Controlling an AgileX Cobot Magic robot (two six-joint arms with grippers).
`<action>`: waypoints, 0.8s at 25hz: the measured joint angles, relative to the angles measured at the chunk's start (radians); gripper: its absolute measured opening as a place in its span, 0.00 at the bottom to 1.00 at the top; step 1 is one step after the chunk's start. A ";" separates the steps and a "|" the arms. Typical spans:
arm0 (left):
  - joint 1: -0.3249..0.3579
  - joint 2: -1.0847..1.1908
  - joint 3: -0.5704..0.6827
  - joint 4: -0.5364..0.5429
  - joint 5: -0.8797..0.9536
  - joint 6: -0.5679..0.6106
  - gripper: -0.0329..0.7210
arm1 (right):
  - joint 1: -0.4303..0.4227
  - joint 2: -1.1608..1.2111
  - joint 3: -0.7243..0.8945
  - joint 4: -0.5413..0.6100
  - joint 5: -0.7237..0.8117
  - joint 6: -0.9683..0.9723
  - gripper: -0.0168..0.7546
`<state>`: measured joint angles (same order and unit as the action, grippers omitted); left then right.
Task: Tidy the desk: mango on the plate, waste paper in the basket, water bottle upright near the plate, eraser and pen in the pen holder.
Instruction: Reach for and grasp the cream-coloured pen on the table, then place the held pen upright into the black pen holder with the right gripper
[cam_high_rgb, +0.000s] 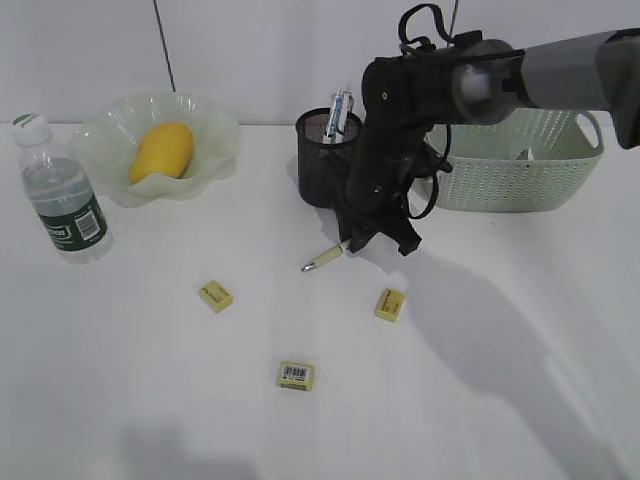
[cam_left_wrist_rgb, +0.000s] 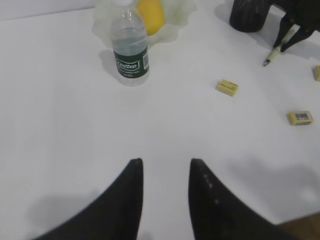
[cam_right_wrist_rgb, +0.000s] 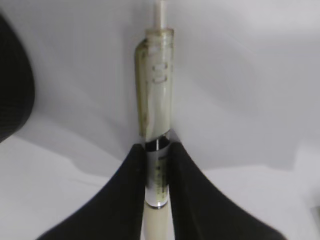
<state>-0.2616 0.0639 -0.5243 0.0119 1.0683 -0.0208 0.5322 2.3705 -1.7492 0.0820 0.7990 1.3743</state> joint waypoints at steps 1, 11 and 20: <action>0.000 0.000 0.000 0.000 0.000 0.000 0.37 | 0.000 0.000 -0.001 0.000 0.000 -0.011 0.19; 0.000 -0.002 0.000 0.000 0.000 0.000 0.37 | 0.002 -0.002 -0.121 -0.110 0.129 -0.187 0.19; 0.000 -0.002 0.000 -0.012 0.000 0.000 0.36 | 0.002 -0.126 -0.123 -0.198 0.237 -0.309 0.18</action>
<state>-0.2616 0.0622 -0.5243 0.0000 1.0683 -0.0208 0.5341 2.2448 -1.8722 -0.1158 1.0360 1.0654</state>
